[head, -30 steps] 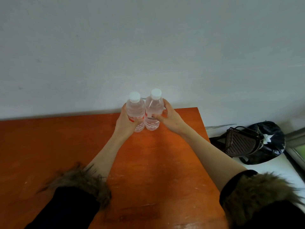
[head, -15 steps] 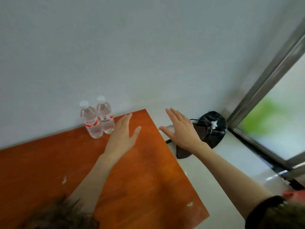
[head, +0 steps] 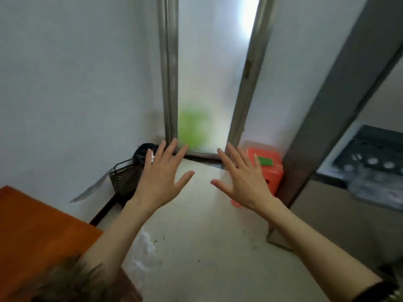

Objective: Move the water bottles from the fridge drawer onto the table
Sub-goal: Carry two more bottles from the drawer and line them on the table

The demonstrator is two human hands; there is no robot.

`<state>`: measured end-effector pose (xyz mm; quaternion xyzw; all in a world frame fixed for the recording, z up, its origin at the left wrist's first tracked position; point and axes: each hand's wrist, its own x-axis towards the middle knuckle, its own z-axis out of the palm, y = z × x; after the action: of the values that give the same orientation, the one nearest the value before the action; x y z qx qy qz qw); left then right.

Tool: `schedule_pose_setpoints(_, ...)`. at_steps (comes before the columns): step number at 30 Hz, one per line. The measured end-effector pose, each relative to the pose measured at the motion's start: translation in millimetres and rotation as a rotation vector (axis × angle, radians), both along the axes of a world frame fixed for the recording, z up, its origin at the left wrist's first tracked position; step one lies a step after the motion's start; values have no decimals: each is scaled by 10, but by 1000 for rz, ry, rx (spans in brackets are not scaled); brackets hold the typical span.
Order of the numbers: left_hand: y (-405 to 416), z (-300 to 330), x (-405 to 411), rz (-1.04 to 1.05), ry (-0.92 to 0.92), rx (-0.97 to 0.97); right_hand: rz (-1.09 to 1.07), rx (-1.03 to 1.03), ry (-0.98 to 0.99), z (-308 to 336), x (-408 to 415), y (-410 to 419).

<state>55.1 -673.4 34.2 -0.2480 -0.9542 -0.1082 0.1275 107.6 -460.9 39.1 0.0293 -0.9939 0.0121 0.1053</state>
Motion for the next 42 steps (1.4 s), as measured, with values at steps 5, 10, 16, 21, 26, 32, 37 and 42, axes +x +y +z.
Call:
schedule_pose_setpoints(5,1334,119,32,-269,35,28,-255,-72,47,60,556,1187)
schedule_pose_setpoints(10,2509,-71,89,-451,14,30,-482,-142,68,-31,894,2134)
schedule_pose_setpoints(16,3848,-301,-136,-571,-17,36,-632,-98,41,-218,967,3305)
schedule_pose_setpoints(21,4904,-366,-391,-651,-45,31,-737,-121,8,-233,895,4233)
schedule_pose_setpoints(26,5774,-434,-499,-757,-94,-36,-810,-171,-10,-297,975,5027)
schedule_pose_setpoints(32,6597,-513,-594,-836,-170,-110,-845,-239,-40,-481,1012,5840)
schedule_pose_setpoints(37,7297,-570,-591,-848,-233,-124,-792,-249,-73,-610,969,6654)
schedule_pose_setpoints(42,7906,-767,-541,-778,-285,-81,-649,-285,-153,-724,818,7562)
